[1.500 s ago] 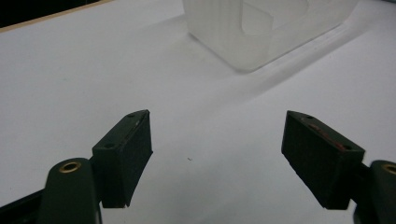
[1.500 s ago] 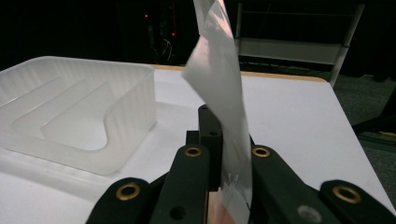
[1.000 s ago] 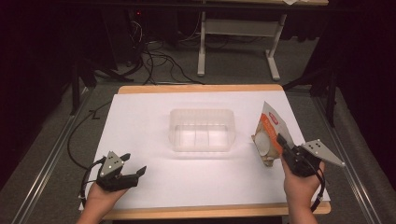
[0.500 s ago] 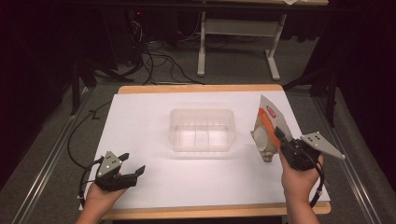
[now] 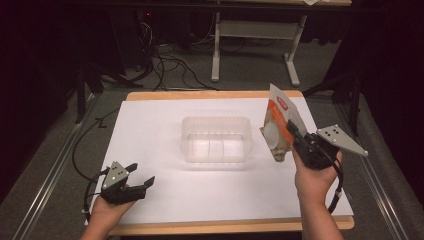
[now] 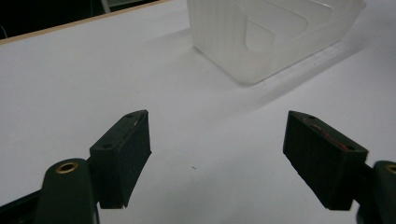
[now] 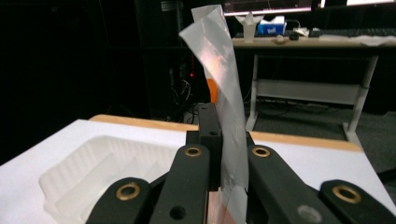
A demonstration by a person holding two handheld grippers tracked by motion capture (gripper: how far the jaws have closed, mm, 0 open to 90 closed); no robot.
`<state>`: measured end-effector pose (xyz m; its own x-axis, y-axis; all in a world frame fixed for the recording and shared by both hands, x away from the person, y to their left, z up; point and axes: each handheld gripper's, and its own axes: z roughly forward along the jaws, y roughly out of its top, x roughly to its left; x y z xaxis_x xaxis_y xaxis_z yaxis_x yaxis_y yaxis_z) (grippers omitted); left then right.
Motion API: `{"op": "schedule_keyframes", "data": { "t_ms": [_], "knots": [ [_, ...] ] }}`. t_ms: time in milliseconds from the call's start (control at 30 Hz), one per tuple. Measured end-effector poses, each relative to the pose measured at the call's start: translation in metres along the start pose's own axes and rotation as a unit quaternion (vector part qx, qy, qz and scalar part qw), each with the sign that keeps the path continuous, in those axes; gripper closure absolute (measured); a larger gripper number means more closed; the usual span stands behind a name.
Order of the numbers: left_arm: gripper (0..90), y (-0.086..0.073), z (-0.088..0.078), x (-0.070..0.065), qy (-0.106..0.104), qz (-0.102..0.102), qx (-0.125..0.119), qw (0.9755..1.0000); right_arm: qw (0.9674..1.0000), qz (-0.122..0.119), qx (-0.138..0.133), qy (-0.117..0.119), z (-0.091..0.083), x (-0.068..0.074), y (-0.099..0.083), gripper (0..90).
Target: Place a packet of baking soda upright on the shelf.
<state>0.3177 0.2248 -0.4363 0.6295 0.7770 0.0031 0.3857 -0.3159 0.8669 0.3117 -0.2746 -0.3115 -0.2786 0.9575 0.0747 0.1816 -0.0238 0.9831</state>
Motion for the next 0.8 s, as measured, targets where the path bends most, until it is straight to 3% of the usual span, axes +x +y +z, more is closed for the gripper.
{"op": "schedule_keyframes", "data": {
  "t_ms": [333,800],
  "knots": [
    [23.6,0.0,-0.001,0.0,-0.002,0.0,-0.003,1.0,0.9995,-0.008,-0.019,0.022,0.007,0.019,0.022,90.0],
    [23.4,0.0,0.0,-0.001,-0.001,0.0,-0.004,1.0,0.9979,-0.002,-0.021,0.061,0.031,0.051,0.017,90.0]
  ]
}}
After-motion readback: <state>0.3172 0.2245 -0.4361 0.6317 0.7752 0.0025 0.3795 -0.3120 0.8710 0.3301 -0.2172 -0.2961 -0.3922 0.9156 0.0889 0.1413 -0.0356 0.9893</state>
